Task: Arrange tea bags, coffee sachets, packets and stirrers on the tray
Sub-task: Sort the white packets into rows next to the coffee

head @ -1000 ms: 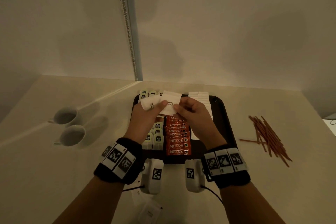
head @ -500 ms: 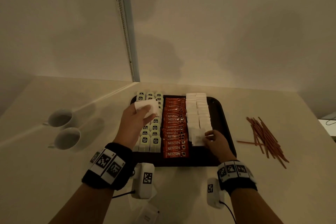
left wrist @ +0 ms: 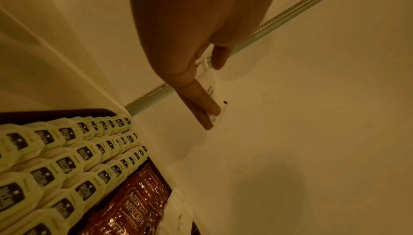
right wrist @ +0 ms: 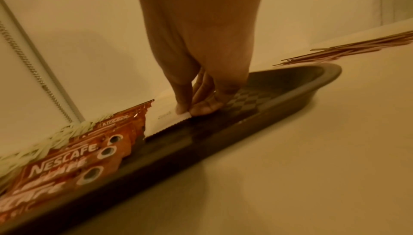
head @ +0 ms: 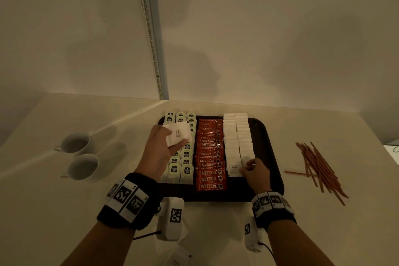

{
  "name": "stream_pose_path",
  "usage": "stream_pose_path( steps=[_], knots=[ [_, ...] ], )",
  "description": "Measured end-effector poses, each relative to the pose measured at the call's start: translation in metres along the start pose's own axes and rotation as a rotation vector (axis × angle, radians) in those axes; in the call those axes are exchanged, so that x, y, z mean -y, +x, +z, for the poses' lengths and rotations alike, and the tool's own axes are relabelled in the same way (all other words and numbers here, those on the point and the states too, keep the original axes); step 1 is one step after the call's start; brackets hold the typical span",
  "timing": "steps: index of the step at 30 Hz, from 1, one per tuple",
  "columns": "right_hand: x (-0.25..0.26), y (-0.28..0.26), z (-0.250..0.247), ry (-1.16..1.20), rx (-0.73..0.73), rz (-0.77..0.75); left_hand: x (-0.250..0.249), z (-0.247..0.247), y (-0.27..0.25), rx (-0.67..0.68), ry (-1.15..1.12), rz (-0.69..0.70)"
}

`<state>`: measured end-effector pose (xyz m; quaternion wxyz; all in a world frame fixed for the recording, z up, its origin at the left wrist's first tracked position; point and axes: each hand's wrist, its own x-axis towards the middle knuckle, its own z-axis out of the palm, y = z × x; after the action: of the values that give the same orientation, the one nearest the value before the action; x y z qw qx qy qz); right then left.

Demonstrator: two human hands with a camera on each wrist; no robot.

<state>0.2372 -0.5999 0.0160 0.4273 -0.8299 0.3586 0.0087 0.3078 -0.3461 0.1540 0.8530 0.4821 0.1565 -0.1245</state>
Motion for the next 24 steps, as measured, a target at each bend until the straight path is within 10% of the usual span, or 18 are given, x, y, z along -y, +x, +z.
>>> stream_pose_path(
  steps=[6,13,24],
  knots=[
    [0.029,-0.014,-0.005,0.043,-0.021,-0.139,0.002,-0.004,0.000,0.109,0.218,0.118],
    [0.135,-0.054,-0.013,0.414,0.407,-0.526,0.000,0.006,-0.002,0.145,0.639,0.312],
    [0.146,-0.070,0.000,0.914,0.585,-0.251,-0.007,0.015,-0.003,0.085,0.623,0.455]
  ],
)
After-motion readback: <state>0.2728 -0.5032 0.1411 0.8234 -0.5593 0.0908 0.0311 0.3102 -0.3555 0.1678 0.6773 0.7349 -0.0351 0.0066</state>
